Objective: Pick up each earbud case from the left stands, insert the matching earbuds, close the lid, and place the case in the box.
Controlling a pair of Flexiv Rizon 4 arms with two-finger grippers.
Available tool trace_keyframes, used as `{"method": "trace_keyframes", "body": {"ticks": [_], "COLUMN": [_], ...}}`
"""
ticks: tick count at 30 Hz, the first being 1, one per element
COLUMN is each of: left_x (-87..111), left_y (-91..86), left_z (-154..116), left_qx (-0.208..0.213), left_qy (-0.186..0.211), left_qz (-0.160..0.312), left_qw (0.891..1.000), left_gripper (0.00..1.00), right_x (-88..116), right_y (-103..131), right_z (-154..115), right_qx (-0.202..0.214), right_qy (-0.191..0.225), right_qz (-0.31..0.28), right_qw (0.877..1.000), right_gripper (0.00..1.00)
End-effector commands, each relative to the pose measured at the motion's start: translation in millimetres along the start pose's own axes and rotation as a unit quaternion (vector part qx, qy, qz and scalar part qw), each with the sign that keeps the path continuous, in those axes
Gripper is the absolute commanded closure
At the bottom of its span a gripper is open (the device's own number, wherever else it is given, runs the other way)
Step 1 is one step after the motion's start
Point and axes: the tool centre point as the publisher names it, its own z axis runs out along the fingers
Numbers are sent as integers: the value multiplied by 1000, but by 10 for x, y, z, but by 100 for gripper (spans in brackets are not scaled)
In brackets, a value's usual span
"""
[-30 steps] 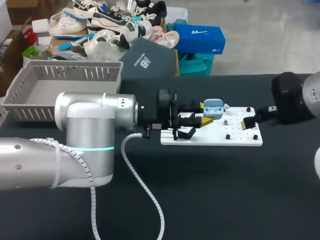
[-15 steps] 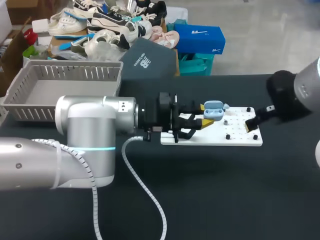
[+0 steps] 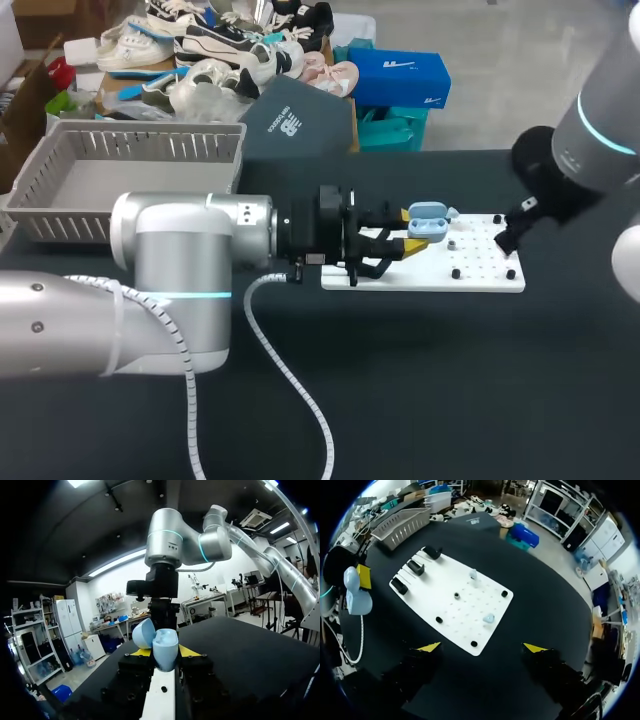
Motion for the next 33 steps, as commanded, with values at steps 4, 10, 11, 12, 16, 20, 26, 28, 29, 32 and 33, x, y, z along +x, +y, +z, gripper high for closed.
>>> {"method": "trace_keyframes", "body": {"ticks": [4, 10, 11, 12, 16, 20, 26, 28, 29, 32, 33], "left_x": [4, 4, 4, 4, 4, 4, 4, 4, 4, 4, 4], "left_y": [-11, -11, -11, -11, -11, -11, -11, -11, -11, -11, -11], "left_z": [-2, -2, -2, -2, -2, -2, -2, -2, -2, -2, -2], "left_qx": [-3, -3, -3, -3, -3, -3, -3, -3, -3, -3, -3], "left_qy": [-1, -1, -1, -1, -1, -1, -1, -1, -1, -1, -1], "left_qz": [1, 1, 1, 1, 1, 1, 1, 1, 1, 1, 1], "left_qw": [1000, 1000, 1000, 1000, 1000, 1000, 1000, 1000, 1000, 1000, 1000], "left_gripper": [100, 100, 100, 100, 100, 100, 100, 100, 100, 100, 100], "right_x": [-133, -177, -185, -191, -204, -218, -202, -197, -195, -198, -199], "right_y": [-60, -58, -57, -58, -62, -63, -47, -42, -42, -47, -48], "right_z": [316, 447, 461, 469, 477, 478, 480, 479, 481, 506, 510], "right_qx": [-28, -36, -36, -36, -32, -29, -19, -6, -3, 6, 6], "right_qy": [20, 28, 30, 30, 30, 35, 39, 41, 43, 53, 54], "right_qz": [-27, -48, -49, -49, -51, -51, -42, -35, -34, -30, -30], "right_qw": [999, 998, 998, 998, 998, 998, 998, 999, 999, 998, 998], "right_gripper": [0, 0, 0, 0, 0, 0, 10, 12, 16, 15, 17]}}
